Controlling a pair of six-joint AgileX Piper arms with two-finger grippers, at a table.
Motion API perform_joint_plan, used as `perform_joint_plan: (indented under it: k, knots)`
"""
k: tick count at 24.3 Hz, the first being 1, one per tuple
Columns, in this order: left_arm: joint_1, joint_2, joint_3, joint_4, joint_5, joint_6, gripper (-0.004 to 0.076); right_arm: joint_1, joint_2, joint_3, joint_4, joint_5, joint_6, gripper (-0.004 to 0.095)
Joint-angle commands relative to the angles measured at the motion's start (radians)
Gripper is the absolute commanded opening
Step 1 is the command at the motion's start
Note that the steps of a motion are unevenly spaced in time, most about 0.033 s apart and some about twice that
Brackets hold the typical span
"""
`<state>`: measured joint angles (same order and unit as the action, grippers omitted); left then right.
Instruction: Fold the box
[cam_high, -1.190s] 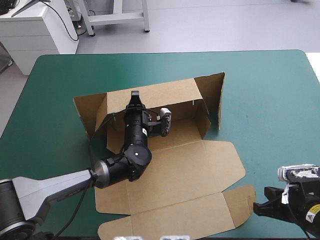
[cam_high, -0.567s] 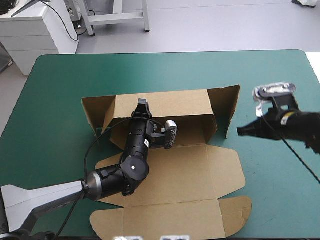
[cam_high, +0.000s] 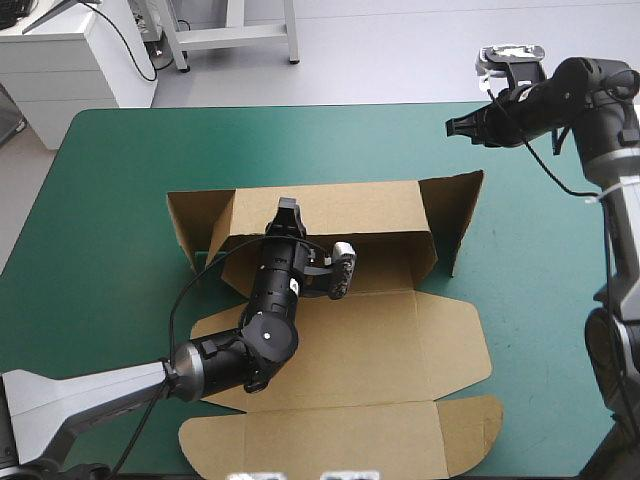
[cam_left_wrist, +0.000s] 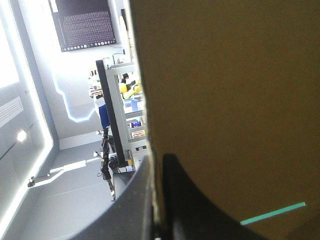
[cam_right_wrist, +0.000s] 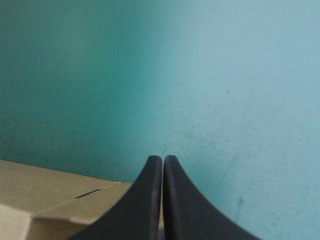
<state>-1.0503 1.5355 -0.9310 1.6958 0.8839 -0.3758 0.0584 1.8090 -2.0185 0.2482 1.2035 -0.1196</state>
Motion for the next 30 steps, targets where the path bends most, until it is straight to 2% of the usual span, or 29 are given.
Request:
perform_joint_plan:
  k: [1, 7, 14, 20, 26, 30]
  knots:
    - [-0.012, -0.035, -0.018, 0.044, -0.006, 0.005, -0.0008, -0.014, 0.052, -0.078, 0.036, 0.021, -0.013, -0.0002]
    - [-0.008, -0.035, -0.018, 0.044, 0.012, 0.005, -0.0008, -0.014, 0.092, -0.061, 0.081, 0.042, -0.033, -0.0002]
    - [0.003, -0.035, -0.018, 0.044, 0.055, 0.005, -0.0008, -0.024, -0.013, 0.160, 0.079, 0.042, -0.118, -0.0002]
    - [0.003, -0.035, -0.018, 0.044, 0.051, 0.005, -0.0008, -0.121, -0.138, 0.343, 0.141, 0.042, -0.193, -0.0002]
    - [0.022, -0.035, -0.047, 0.039, 0.048, 0.005, -0.0008, -0.187, -0.178, 0.376, 0.214, 0.038, -0.237, -0.0002]
    - [0.024, -0.035, -0.053, 0.039, 0.039, 0.005, -0.0008, -0.187, -0.170, 0.376, 0.269, -0.127, -0.253, -0.0002]
